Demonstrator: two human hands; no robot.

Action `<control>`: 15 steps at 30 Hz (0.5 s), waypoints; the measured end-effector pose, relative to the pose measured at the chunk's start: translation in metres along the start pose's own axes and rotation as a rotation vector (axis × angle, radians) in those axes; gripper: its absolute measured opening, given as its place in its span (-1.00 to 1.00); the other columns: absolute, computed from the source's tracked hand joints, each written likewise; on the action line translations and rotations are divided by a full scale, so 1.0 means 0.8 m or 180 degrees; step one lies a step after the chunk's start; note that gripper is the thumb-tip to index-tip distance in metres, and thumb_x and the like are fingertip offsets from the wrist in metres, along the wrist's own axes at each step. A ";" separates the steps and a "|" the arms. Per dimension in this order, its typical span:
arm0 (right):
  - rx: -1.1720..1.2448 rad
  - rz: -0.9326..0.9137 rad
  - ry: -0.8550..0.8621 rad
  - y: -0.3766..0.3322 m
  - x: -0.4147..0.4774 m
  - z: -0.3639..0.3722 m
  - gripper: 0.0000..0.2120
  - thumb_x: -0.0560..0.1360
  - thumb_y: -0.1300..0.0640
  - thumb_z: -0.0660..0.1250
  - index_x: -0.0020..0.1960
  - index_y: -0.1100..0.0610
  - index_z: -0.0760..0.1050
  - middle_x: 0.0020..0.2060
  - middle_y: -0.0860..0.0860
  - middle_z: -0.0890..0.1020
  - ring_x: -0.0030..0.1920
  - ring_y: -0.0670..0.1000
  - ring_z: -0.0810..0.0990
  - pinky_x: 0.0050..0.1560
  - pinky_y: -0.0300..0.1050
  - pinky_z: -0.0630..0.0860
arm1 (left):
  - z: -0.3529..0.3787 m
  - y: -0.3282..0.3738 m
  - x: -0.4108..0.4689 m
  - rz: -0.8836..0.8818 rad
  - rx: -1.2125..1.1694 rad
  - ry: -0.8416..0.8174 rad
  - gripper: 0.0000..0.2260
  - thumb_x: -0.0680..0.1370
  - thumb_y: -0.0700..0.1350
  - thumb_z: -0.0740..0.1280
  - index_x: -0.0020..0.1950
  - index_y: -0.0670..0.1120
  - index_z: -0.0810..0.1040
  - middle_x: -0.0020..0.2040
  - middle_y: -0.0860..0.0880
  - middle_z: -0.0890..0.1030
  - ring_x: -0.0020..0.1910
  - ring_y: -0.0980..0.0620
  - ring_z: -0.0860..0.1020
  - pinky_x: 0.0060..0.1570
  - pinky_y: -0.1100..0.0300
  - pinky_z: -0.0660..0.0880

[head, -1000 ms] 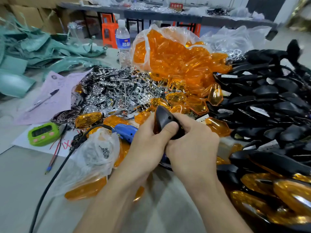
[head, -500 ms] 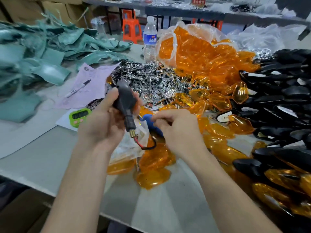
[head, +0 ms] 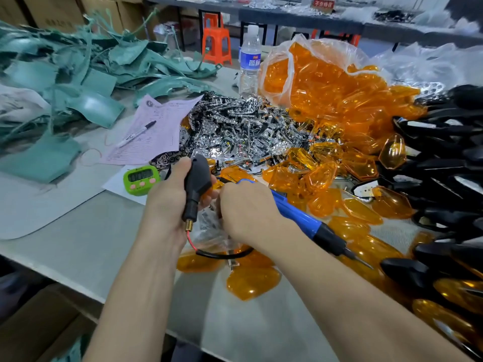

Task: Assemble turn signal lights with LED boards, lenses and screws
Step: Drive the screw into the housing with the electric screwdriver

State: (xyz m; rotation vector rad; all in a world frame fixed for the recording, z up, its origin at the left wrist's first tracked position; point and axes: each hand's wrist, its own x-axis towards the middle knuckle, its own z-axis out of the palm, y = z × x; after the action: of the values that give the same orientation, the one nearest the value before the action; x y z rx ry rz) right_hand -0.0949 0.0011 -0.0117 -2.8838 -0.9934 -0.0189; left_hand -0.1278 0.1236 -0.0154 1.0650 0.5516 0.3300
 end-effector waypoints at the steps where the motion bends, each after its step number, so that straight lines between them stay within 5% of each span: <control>1: 0.0027 -0.0040 -0.0006 0.000 -0.002 -0.002 -0.61 0.50 0.24 0.31 -0.29 0.08 0.10 -0.39 -0.01 0.29 -0.39 -0.01 0.21 -0.33 -0.07 0.09 | 0.001 -0.005 0.001 0.0031 0.0026 0.0120 -0.72 0.68 0.01 0.31 -0.02 -0.19 0.63 -0.22 -0.18 0.71 -0.37 -0.06 0.64 -0.48 0.24 0.54; 5: 0.0512 0.0249 0.0083 0.005 -0.005 -0.004 -0.72 0.47 0.20 0.37 -0.34 0.04 0.37 -0.43 -0.03 0.40 -0.39 0.04 0.34 -0.18 -0.04 0.24 | 0.004 -0.017 0.002 0.0166 0.0268 0.0379 -0.73 0.63 0.04 0.39 -0.16 -0.12 0.62 -0.13 -0.25 0.68 -0.22 -0.12 0.60 -0.37 0.14 0.53; 7: 0.0942 0.0482 0.0133 0.008 -0.006 -0.006 -0.77 0.49 0.15 0.37 -0.34 0.02 0.52 -0.41 -0.05 0.53 -0.31 0.08 0.51 -0.29 -0.08 0.38 | 0.004 -0.021 0.001 0.0191 0.0382 0.0393 -0.70 0.61 0.05 0.41 -0.20 -0.13 0.63 -0.19 -0.23 0.67 -0.27 -0.12 0.59 -0.41 0.15 0.53; 10: 0.1445 0.0690 0.0163 0.010 -0.009 -0.006 -0.84 0.49 0.13 0.42 -0.23 -0.02 0.71 -0.36 -0.05 0.64 -0.24 0.05 0.61 -0.18 -0.05 0.61 | 0.006 -0.020 -0.002 0.0269 0.0481 0.0405 -0.68 0.61 0.05 0.41 -0.24 -0.14 0.63 -0.31 -0.17 0.66 -0.42 -0.09 0.57 -0.53 0.19 0.50; 15: 0.2327 0.1247 0.1054 0.037 -0.025 -0.019 -0.83 0.38 0.13 0.57 -0.32 -0.11 0.72 -0.41 -0.28 0.66 -0.28 -0.21 0.65 -0.27 -0.28 0.55 | 0.016 -0.021 -0.014 0.0484 0.0614 0.0273 -0.53 0.64 0.04 0.37 -0.44 -0.10 0.67 -0.46 -0.10 0.63 -0.58 -0.04 0.57 -0.59 0.23 0.46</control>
State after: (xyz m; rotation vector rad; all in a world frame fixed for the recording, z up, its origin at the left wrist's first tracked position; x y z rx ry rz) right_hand -0.0920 -0.0357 0.0000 -2.2381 -0.2733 -0.0827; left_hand -0.1296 0.1010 -0.0225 1.2873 0.5890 0.4645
